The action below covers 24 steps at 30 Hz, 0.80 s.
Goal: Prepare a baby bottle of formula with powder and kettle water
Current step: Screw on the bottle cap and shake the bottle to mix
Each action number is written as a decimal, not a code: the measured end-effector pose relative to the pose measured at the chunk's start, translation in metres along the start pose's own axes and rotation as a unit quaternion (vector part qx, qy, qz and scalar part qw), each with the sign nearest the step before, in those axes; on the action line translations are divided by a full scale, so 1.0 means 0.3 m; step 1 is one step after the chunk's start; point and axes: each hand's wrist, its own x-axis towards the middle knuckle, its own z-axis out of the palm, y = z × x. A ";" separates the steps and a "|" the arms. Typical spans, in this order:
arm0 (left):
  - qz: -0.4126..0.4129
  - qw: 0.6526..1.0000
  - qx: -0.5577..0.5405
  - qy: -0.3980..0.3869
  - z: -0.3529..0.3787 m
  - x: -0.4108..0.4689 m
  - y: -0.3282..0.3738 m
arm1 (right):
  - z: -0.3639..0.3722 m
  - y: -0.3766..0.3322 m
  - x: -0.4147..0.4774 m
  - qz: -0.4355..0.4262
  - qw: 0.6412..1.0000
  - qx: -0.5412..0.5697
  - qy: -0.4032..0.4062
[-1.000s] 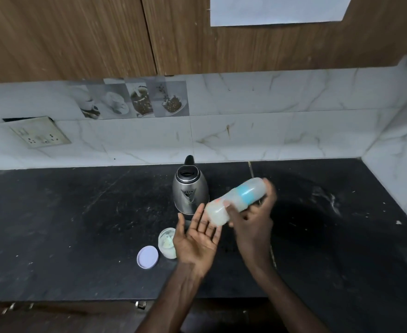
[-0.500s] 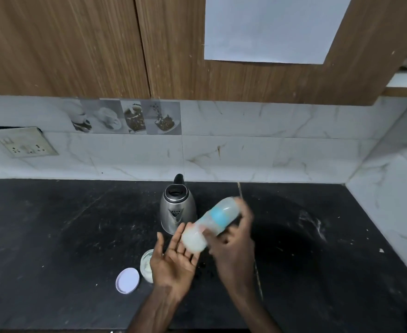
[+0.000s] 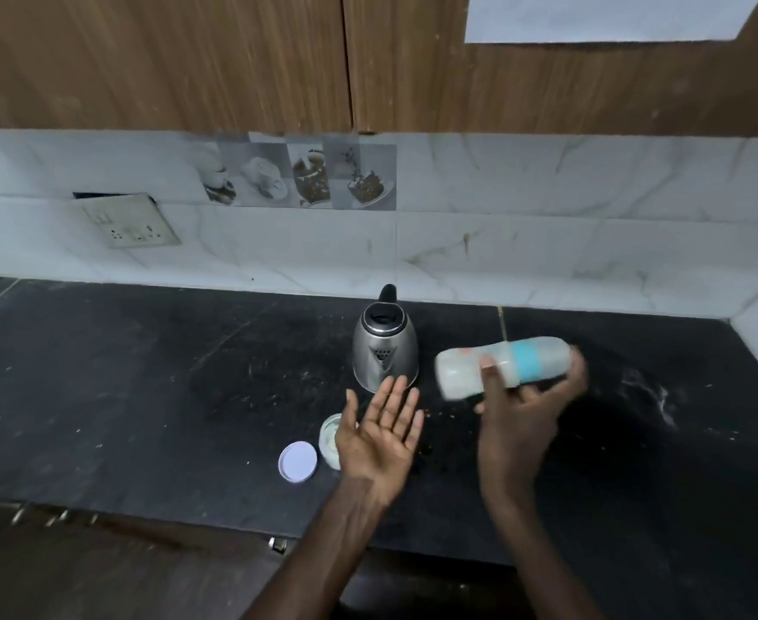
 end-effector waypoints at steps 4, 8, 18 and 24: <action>-0.007 1.000 -0.014 -0.006 0.008 -0.006 -0.014 | -0.029 0.058 -0.083 0.009 0.967 -0.134 -0.217; 0.003 1.000 0.021 0.006 -0.002 -0.008 0.003 | -0.039 0.000 0.016 -0.010 1.000 0.000 0.005; -0.004 0.999 0.047 0.015 -0.015 -0.004 -0.016 | -0.055 0.034 -0.003 0.001 1.000 -0.019 -0.025; -0.023 0.998 0.055 0.007 -0.030 -0.006 -0.054 | -0.065 0.092 -0.051 0.010 0.976 -0.148 -0.162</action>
